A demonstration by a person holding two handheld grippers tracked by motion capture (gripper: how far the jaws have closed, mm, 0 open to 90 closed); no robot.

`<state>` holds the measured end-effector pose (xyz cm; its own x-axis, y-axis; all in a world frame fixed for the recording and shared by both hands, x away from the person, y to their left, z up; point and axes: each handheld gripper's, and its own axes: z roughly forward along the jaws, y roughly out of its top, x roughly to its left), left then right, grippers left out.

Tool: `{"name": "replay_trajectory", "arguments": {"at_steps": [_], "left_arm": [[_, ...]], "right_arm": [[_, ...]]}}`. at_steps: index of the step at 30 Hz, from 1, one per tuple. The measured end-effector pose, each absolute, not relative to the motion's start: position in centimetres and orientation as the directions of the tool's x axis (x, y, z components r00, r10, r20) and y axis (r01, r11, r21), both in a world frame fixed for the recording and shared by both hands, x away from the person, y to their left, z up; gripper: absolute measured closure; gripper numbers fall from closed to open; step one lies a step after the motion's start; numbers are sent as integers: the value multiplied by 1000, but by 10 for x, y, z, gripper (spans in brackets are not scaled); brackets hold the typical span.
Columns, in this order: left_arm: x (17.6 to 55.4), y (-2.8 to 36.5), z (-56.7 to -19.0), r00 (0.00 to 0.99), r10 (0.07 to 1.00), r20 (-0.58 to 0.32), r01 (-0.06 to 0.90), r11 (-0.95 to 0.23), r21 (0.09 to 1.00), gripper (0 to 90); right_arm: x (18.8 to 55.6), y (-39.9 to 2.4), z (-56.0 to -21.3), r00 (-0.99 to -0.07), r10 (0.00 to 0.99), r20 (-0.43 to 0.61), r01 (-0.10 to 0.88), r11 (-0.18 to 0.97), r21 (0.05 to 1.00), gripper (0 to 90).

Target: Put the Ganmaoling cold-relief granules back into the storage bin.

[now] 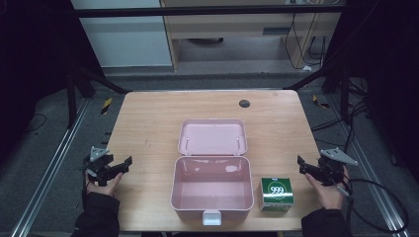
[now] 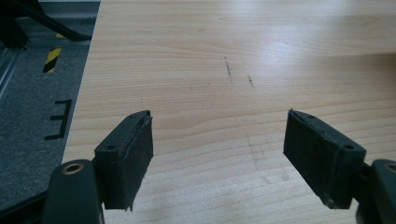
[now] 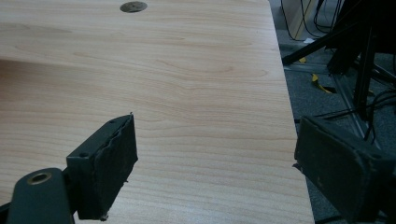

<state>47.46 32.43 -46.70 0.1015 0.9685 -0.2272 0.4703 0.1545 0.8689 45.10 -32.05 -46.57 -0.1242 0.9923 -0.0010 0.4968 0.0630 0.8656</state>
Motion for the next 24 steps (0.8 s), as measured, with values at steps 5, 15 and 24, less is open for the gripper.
{"name": "replay_trajectory", "arguments": {"at_steps": [5, 15, 24], "left_arm": [[474, 322, -467, 114, 970, -217, 481, 137, 866, 239], [474, 319, -467, 137, 969, -206, 500, 111, 859, 254], [474, 317, -468, 137, 970, -199, 504, 105, 858, 257]], "right_arm": [[450, -318, -460, -173, 985, -4, 500, 91, 861, 141], [450, -309, -446, -262, 964, -37, 488, 166, 857, 149], [448, -300, -425, -309, 950, -55, 473, 203, 857, 152]]}}
